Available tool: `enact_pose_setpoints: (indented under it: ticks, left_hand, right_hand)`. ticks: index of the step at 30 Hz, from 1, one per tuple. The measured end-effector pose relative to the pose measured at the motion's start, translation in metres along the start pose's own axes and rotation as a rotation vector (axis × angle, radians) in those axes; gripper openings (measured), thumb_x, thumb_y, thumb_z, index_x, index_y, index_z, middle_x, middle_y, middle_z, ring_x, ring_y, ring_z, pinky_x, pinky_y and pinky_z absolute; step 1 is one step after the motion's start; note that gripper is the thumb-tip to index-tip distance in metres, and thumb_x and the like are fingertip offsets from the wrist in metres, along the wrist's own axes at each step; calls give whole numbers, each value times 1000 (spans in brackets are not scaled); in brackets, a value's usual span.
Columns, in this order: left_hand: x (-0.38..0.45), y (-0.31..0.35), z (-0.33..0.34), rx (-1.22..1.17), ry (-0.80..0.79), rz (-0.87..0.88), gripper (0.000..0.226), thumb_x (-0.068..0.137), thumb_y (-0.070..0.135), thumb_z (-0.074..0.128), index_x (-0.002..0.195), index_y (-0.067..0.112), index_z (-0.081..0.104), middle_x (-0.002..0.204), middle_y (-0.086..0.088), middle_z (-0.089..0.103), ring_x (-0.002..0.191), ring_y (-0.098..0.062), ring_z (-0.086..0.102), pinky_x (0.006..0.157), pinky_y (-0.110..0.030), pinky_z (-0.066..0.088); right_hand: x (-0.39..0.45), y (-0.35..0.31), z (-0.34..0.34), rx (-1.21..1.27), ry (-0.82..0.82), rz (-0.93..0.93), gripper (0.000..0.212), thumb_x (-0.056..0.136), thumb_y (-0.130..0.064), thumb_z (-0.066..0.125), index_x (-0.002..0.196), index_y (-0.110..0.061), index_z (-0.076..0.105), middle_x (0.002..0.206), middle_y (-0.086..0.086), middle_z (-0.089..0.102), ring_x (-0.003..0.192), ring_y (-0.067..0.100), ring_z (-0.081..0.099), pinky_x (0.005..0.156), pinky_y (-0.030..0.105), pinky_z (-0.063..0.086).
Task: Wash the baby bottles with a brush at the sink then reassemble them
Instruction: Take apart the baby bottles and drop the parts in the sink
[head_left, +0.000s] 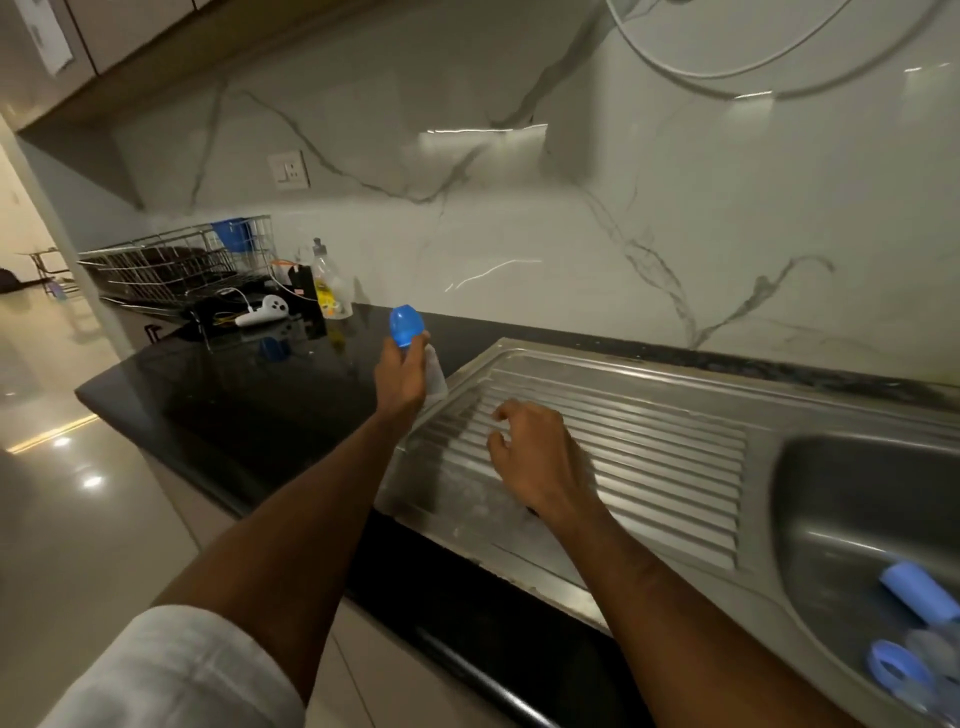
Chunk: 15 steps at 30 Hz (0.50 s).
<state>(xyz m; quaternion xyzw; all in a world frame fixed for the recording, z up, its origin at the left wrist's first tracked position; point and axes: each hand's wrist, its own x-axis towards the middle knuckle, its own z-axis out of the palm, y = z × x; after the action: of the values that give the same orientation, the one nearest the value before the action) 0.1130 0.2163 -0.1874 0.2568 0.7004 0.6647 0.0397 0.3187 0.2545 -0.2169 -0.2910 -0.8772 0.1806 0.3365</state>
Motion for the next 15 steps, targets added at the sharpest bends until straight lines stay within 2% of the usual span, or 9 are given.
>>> enact_pose_setpoints:
  ticks: [4,7,8,10,12,13,15]
  left_hand:
    - [-49,26,10,-103,-35,15,23,102,38,54,108,17,60,98,-3,65,89,-16,64,84,-34,52]
    - [-89,45,32,-166,-142,-25,34,105,42,46,107,13,64,96,-10,71,83,-20,68,78,-35,55]
    - [-104,51,41,-150,-199,0,35,106,43,44,105,14,64,95,-11,72,82,-20,69,78,-37,56]
    - [-133,58,65,-101,-283,83,34,106,42,44,96,17,64,85,-7,72,74,-12,68,73,-33,56]
    - [-158,69,88,-50,-329,177,34,106,42,46,91,17,64,75,-1,67,63,-2,64,63,-25,54]
    - [-171,76,103,-38,-367,223,38,105,46,47,92,15,64,73,0,67,61,-4,65,60,-27,54]
    - [-198,86,136,8,-441,304,47,98,62,46,95,19,64,75,0,69,65,-14,69,61,-40,59]
  right_hand:
    - [-4,-4,-16,249,157,209,18,93,-22,68,110,-19,72,109,0,72,101,18,65,85,26,50]
    - [-15,-7,-40,434,257,382,13,98,-23,63,104,-17,72,99,-3,71,88,12,61,67,10,36]
    - [-18,-5,-51,467,263,407,12,99,-25,61,102,-18,71,96,-4,69,86,12,60,65,12,35]
    - [-28,6,-76,500,269,401,13,98,-30,61,100,-20,68,95,-6,69,92,15,64,74,22,43]
    - [-33,23,-100,483,280,369,24,99,-36,59,112,-18,67,105,-4,71,98,15,65,84,27,48]
    - [-38,33,-116,461,294,364,31,100,-41,57,120,-18,64,108,-3,71,98,15,65,87,29,50]
    - [-47,61,-149,444,332,397,41,99,-48,56,126,-18,62,109,0,72,99,17,67,91,34,52]
